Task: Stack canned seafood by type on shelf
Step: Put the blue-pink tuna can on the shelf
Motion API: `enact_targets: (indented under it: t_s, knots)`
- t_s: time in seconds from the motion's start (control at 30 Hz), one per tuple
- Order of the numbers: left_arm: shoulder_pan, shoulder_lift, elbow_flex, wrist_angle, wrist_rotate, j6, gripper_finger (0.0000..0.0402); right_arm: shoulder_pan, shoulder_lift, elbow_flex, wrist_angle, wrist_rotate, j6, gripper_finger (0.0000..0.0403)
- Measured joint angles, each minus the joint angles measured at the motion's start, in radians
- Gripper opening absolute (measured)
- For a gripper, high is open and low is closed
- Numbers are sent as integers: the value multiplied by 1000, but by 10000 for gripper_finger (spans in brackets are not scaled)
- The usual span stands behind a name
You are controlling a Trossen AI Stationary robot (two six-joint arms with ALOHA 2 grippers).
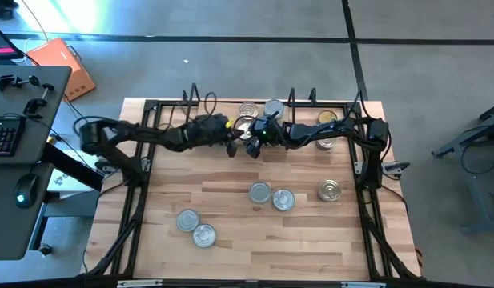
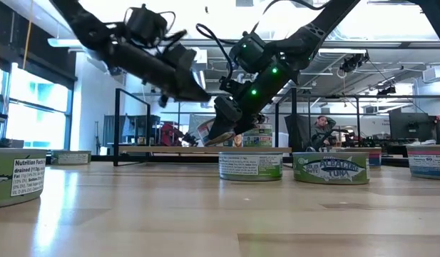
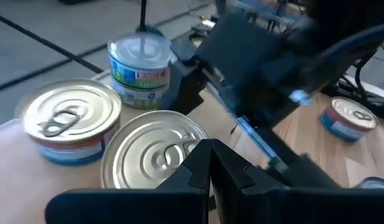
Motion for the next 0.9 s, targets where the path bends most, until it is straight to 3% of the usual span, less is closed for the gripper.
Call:
enact_targets:
  t_s: [0.27,0.9]
  knots:
    - [57,170,91,-38,108,-1,0,0,0,0,-14,0,0,394]
    - [70,236,100,-54,104,-8,0,3,-2,52,-262,0,-8,394]
